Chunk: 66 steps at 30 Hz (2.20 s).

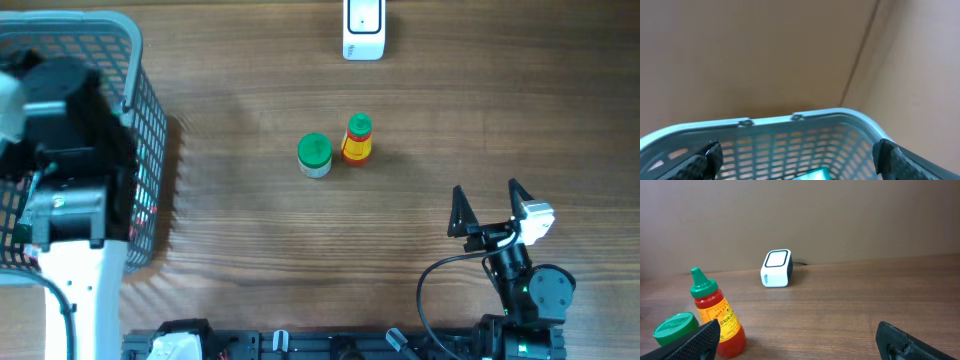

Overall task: Scan the item barcode
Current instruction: 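Return the left gripper to the basket and grasp the green snack bag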

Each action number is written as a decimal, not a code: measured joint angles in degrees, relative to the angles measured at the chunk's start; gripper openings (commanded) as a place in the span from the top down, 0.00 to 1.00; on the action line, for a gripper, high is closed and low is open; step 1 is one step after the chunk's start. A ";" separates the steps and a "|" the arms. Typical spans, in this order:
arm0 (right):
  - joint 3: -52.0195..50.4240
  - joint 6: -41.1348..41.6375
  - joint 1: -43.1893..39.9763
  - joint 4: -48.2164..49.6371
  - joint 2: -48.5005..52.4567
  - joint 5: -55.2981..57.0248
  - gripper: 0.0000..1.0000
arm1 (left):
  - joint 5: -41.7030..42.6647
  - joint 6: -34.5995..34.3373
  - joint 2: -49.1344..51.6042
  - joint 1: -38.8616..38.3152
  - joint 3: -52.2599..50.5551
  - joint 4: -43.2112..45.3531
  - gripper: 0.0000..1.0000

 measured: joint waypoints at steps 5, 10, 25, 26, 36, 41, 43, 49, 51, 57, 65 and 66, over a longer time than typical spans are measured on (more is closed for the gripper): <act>0.00 0.00 0.00 -0.02 0.00 -0.02 0.00 | 10.14 -5.05 2.75 13.03 0.11 -8.44 0.00; -0.02 0.00 0.00 0.00 0.00 -0.02 0.00 | 32.02 -8.87 11.37 23.41 0.13 -13.62 0.00; 0.00 0.00 0.00 0.00 0.00 -0.02 0.00 | 63.43 -9.49 38.82 27.15 0.09 -22.95 0.09; 0.00 0.00 0.00 0.00 0.00 -0.02 0.00 | 64.81 -9.20 39.60 27.15 0.09 -22.93 0.12; 0.00 0.00 0.00 0.00 0.00 -0.02 0.00 | 70.79 -5.57 40.33 27.17 -1.49 -24.87 0.41; 0.00 0.02 0.00 0.00 0.00 -0.02 0.00 | 71.91 -5.64 39.56 27.54 -4.26 -23.26 0.71; 0.00 0.00 0.00 0.00 0.00 -0.02 0.00 | 72.37 -4.98 38.64 27.65 -5.40 -22.69 0.96; 0.00 0.00 0.00 0.00 0.00 -0.02 0.00 | 72.91 -4.55 37.51 27.74 -5.25 -23.17 0.96; -0.02 0.00 0.00 0.00 0.00 -0.02 0.00 | 72.65 -4.55 37.79 27.74 -4.02 -25.31 0.96; 0.00 0.00 0.00 0.00 0.00 -0.02 0.00 | 71.80 -4.55 36.79 27.74 5.14 -32.79 0.96; -0.02 0.00 0.00 0.00 0.00 -0.02 0.00 | 72.08 -5.03 22.25 27.74 11.39 -31.61 0.96; 0.00 0.00 0.00 0.00 0.00 -0.02 0.00 | 72.91 -5.18 20.06 27.74 11.39 -30.97 0.96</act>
